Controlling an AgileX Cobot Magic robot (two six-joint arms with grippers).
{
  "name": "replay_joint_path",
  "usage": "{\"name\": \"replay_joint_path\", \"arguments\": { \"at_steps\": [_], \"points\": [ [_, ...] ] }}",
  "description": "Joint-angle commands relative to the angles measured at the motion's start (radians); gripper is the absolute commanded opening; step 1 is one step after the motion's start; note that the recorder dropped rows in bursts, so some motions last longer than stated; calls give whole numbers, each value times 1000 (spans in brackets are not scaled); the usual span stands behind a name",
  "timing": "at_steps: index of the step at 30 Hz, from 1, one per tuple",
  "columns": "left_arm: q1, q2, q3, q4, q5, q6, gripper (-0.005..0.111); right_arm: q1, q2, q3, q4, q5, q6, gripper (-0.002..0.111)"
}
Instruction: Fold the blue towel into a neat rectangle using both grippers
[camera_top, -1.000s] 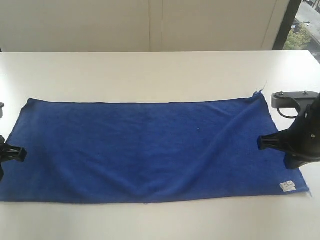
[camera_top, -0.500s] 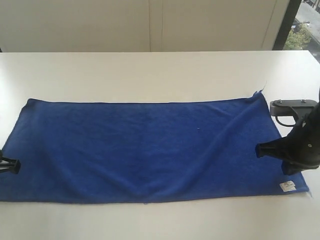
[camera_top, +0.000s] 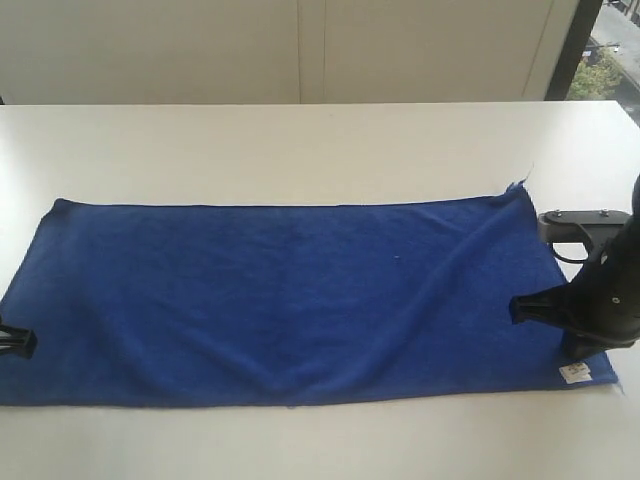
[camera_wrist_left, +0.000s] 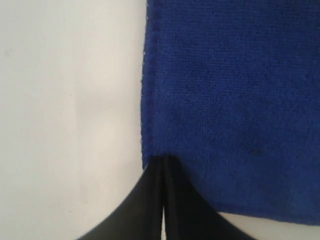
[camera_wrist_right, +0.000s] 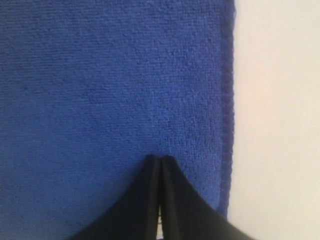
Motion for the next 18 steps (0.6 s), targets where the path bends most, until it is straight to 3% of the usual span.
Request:
{"name": "replay_joint_path", "arguments": {
  "at_steps": [1,18],
  "points": [
    [3,5,15,8,13,-16,0,-1,14,4,-5,43,14,0],
    [3,5,15,8,32,-16,0,-1,14,4,-68,130,99,0]
  ]
}}
